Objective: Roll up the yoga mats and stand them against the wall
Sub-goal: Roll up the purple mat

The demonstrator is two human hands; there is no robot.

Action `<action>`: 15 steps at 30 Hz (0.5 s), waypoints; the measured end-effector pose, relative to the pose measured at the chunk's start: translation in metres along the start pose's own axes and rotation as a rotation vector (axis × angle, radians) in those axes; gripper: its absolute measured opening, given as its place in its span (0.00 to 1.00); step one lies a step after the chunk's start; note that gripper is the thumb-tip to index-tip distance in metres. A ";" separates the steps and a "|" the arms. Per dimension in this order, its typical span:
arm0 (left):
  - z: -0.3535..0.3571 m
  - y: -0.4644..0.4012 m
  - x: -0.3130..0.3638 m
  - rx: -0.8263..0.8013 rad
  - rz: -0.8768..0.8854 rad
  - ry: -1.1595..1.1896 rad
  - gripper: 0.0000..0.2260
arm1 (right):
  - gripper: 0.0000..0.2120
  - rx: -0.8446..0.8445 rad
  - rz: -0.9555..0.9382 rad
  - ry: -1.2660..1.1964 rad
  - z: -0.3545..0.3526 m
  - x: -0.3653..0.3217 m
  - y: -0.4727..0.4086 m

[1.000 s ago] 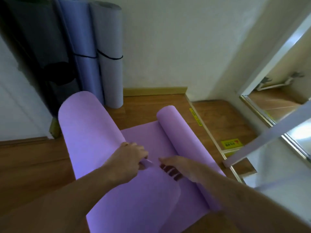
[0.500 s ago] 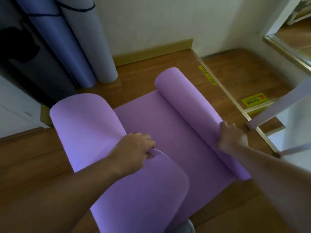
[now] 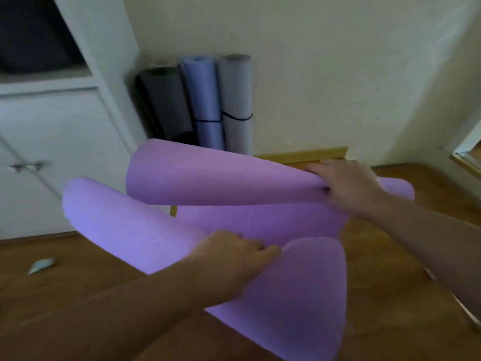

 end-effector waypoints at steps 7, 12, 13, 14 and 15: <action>-0.049 0.071 0.003 0.243 -0.130 -0.061 0.30 | 0.50 -0.015 -0.243 0.043 -0.067 -0.137 -0.041; -0.029 0.114 -0.017 0.154 -0.367 0.054 0.20 | 0.16 -0.265 -0.160 -0.628 -0.076 -0.214 0.013; -0.027 0.120 -0.023 0.085 -0.429 0.075 0.16 | 0.14 -0.328 -0.198 -0.715 -0.074 -0.227 0.030; -0.026 0.125 -0.027 0.046 -0.453 0.093 0.15 | 0.14 -0.365 -0.234 -0.761 -0.070 -0.238 0.044; -0.025 0.129 -0.028 0.022 -0.452 0.084 0.14 | 0.14 -0.381 -0.251 -0.779 -0.066 -0.244 0.054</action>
Point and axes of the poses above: each hand's wrist, its own y-axis away from the middle knuckle, its own z-axis out of the palm, x = y × z, the point moved 3 cm from there along -y, towards the middle knuckle, and after that the axes turned 2 degrees about -x, right-handed, at the moved point
